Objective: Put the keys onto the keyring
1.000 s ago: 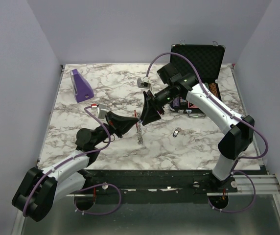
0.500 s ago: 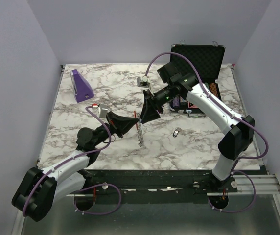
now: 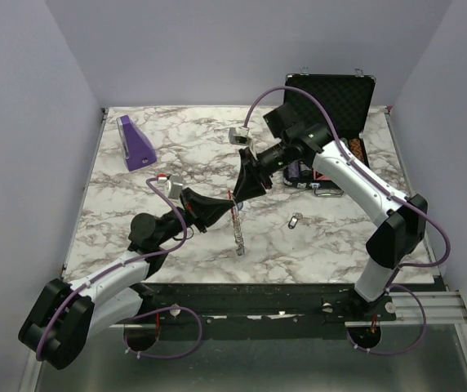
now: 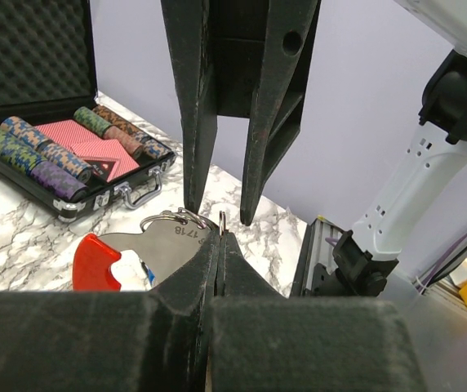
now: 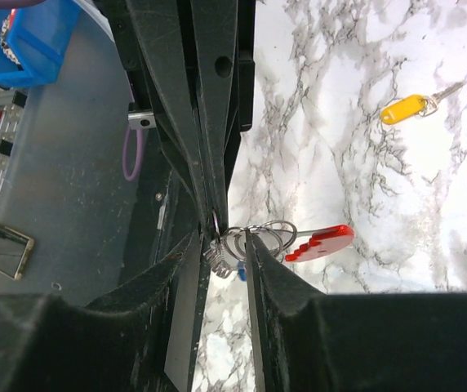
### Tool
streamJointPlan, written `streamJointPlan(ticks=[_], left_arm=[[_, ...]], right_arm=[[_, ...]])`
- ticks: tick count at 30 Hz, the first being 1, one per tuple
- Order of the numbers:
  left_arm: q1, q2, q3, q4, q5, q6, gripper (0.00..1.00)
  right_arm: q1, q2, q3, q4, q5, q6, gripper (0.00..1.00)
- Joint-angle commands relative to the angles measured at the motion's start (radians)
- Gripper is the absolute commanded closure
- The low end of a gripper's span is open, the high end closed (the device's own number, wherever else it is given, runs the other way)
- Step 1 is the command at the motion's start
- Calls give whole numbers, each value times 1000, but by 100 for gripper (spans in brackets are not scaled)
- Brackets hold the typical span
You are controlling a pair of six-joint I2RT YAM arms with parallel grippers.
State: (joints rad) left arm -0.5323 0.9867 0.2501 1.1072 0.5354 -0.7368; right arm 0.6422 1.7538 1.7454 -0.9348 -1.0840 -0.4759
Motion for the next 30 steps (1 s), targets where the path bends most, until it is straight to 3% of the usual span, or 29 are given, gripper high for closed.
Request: streamJointPlan(ticks=[1,17,26,27,30], left_arm=[[-6,-23,5,23,0,16,100],[-8,-26,-6,45,-32,17,100],[-8,-19,-11,63,-37,16,100],[-6,-17,-12,68,-35,14,100],[-8,-14,-12,74,-37,13,100]], right_arm=[[4,-48,-30,1,-2,-35,64],[4,-33,-57,22,-42,-4,72],[7,-17,-67,53,-28,31,71],[8,-17,-69,51,-28,30,72],[10,-17,-70,48,-37,30,90]])
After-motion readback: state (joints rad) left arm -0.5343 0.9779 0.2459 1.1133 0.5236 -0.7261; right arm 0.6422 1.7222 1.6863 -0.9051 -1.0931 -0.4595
